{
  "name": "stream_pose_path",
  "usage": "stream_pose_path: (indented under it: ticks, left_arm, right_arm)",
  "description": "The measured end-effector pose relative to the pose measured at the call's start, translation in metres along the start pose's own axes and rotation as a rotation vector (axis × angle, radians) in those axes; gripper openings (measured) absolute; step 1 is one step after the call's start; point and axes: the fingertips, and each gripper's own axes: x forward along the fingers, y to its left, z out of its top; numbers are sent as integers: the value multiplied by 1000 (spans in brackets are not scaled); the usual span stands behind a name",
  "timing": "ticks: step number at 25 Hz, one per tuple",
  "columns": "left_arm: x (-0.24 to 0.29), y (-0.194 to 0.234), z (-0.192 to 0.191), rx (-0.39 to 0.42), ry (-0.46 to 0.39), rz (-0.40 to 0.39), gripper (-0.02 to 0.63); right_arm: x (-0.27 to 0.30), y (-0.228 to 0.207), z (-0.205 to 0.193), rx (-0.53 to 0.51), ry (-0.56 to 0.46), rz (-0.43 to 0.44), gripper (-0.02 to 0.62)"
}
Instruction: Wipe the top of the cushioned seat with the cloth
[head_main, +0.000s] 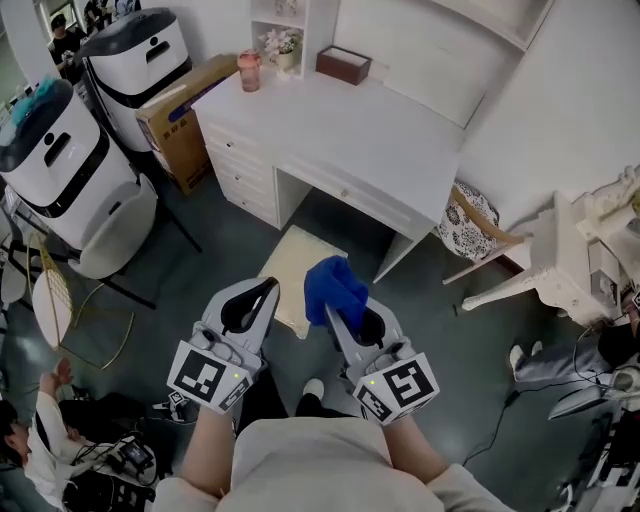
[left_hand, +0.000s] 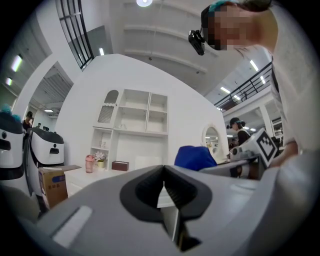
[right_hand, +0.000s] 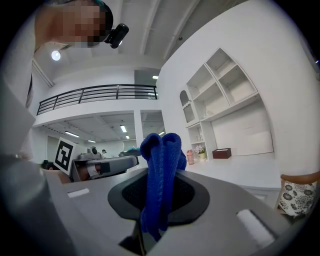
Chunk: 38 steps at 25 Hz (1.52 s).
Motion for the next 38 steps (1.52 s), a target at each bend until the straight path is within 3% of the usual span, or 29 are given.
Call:
stream_pose_path:
  ticks: [14, 28, 38]
  left_arm:
    - [38, 77, -10, -24, 43, -124, 0]
    - [69, 153, -16, -36, 68, -304, 0]
    - [81, 173, -32, -57, 90, -418, 0]
  right_arm:
    - [74, -22, -1, 31, 17, -144, 67]
    - [143, -28, -5, 59, 16, -332, 69]
    - [159, -28, -18, 86, 20, -456, 71]
